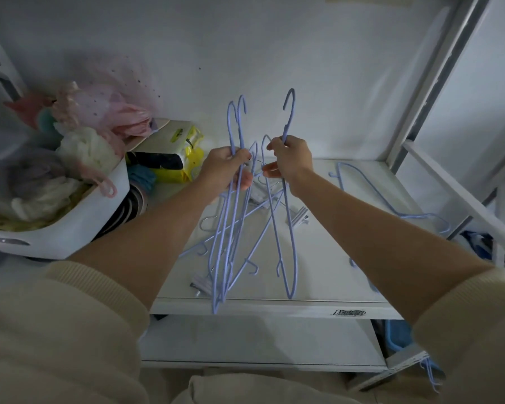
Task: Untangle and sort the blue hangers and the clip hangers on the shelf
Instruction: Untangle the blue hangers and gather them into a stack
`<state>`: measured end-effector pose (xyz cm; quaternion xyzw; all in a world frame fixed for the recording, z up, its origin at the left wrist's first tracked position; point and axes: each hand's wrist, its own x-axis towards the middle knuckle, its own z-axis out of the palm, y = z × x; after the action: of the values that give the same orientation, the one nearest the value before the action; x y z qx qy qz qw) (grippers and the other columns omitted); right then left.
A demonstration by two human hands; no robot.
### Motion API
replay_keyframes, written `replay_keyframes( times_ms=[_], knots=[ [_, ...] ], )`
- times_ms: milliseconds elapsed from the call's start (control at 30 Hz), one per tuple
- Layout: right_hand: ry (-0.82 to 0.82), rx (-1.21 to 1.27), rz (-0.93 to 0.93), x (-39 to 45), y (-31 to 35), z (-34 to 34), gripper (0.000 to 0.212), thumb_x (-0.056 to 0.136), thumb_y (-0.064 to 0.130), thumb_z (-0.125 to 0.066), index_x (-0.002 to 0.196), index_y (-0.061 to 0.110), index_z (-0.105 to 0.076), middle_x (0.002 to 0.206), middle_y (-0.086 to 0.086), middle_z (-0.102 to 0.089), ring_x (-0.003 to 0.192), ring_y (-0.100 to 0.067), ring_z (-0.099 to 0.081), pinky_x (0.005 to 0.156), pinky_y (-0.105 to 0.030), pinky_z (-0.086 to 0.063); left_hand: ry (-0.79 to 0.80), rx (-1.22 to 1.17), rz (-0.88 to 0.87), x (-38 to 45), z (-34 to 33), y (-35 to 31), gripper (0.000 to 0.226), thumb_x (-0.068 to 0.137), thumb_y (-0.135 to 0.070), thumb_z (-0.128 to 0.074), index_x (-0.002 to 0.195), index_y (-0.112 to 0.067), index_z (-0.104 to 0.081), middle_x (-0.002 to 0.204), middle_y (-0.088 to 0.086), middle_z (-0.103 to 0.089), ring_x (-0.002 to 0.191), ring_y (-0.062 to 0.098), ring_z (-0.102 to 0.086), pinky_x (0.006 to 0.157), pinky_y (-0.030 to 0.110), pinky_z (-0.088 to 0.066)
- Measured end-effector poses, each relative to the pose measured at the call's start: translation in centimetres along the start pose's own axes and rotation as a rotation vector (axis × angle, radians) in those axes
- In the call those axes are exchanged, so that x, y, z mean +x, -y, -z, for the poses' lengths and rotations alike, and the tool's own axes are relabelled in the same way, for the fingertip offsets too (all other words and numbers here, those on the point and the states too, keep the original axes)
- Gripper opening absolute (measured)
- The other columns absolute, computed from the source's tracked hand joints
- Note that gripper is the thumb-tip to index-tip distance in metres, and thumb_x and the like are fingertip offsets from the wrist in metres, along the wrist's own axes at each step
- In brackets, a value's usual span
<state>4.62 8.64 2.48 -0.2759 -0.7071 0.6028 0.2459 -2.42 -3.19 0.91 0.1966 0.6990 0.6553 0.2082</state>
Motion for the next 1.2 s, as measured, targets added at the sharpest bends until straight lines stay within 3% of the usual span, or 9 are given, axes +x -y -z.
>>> replay_keyframes(
  times_ms=[267,400,467,633,767,900,1000,1067,1200],
  knots=[
    [0.047,0.015,0.02,-0.2,-0.4,-1.1,0.025,0.096,0.014,-0.048,0.107,-0.001,-0.064,0.085,-0.007,-0.059,0.059,-0.02,-0.063,0.046,-0.025,-0.058,0.043,-0.063,-0.042,-0.6,-0.4,0.0,0.021,0.096,-0.021,-0.055,0.107,-0.004,-0.061,0.05,0.007,-0.061,0.038,0.013,-0.059,0.045,0.024,-0.055],
    [0.046,-0.098,0.041,0.1,-0.1,-2.3,0.026,0.095,0.019,-0.047,0.104,0.004,-0.066,0.094,-0.014,-0.065,0.084,-0.033,-0.068,0.075,-0.042,-0.061,0.023,0.05,-0.087,-0.1,0.2,-0.5,0.014,0.094,-0.018,-0.058,0.101,-0.006,-0.062,0.068,0.016,-0.063,0.043,0.013,-0.063,0.049,0.025,-0.057],
    [0.064,-0.133,0.03,0.3,0.1,-3.1,0.022,0.095,0.02,-0.043,0.091,0.01,-0.062,0.085,-0.013,-0.066,0.088,-0.036,-0.066,0.082,-0.041,-0.056,0.006,0.088,-0.109,0.2,0.6,-0.8,0.01,0.093,-0.011,-0.058,0.101,-0.006,-0.063,0.073,0.014,-0.065,0.048,0.013,-0.067,0.055,0.027,-0.06],
    [0.101,-0.075,-0.033,-0.4,1.2,-4.8,0.026,0.095,0.015,-0.038,0.074,0.017,-0.054,0.076,-0.008,-0.06,0.076,-0.032,-0.063,0.073,-0.04,-0.054,-0.032,0.107,-0.108,0.1,0.7,-0.9,0.007,0.089,0.0,-0.059,0.087,-0.003,-0.065,0.055,0.005,-0.062,0.04,0.011,-0.062,0.045,0.021,-0.052],
    [0.114,-0.027,-0.048,-0.9,1.7,-5.8,0.027,0.097,0.015,-0.035,0.106,0.009,-0.059,0.077,-0.015,-0.059,0.062,-0.034,-0.06,0.055,-0.039,-0.054,-0.07,0.183,-0.15,-0.5,0.5,-1.0,0.017,0.086,0.006,-0.052,0.087,-0.004,-0.066,0.036,-0.001,-0.055,0.029,0.011,-0.05,0.036,0.018,-0.039],
    [0.121,-0.026,-0.083,-0.9,1.5,-5.7,0.022,0.096,0.012,-0.033,0.102,0.009,-0.054,0.068,-0.013,-0.053,0.052,-0.029,-0.056,0.044,-0.029,-0.047,-0.005,0.088,-0.088,-1.1,0.5,-1.5,0.015,0.091,0.008,-0.05,0.099,0.002,-0.061,0.042,0.006,-0.055,0.032,0.009,-0.052,0.037,0.017,-0.044],
    [0.143,0.0,-0.097,-1.2,1.1,-6.0,0.029,0.092,0.019,-0.031,0.079,0.011,-0.056,0.082,-0.015,-0.057,0.083,-0.036,-0.063,0.079,-0.049,-0.057,-0.014,0.078,-0.041,-1.1,0.2,-1.2,0.017,0.09,0.007,-0.049,0.088,-0.001,-0.063,0.065,0.015,-0.057,0.053,0.021,-0.06,0.044,0.02,-0.051],
    [0.161,-0.008,-0.096,-1.4,1.0,-6.1,0.034,0.092,0.025,-0.027,0.072,0.018,-0.054,0.087,-0.015,-0.058,0.091,-0.035,-0.061,0.09,-0.05,-0.054,-0.037,0.087,-0.022,-0.7,0.0,-1.0,0.022,0.09,0.007,-0.049,0.078,-0.005,-0.063,0.071,0.017,-0.059,0.061,0.027,-0.061,0.048,0.024,-0.056],
    [0.167,0.01,-0.097,-1.0,1.3,-4.2,0.035,0.096,0.022,-0.031,0.07,0.011,-0.05,0.065,-0.008,-0.048,0.061,-0.024,-0.049,0.059,-0.031,-0.045,0.015,0.082,-0.051,-0.7,-0.4,-1.6,0.009,0.09,0.003,-0.056,0.096,0.002,-0.063,0.067,0.017,-0.058,0.046,0.018,-0.062,0.046,0.022,-0.054]
  ],
)
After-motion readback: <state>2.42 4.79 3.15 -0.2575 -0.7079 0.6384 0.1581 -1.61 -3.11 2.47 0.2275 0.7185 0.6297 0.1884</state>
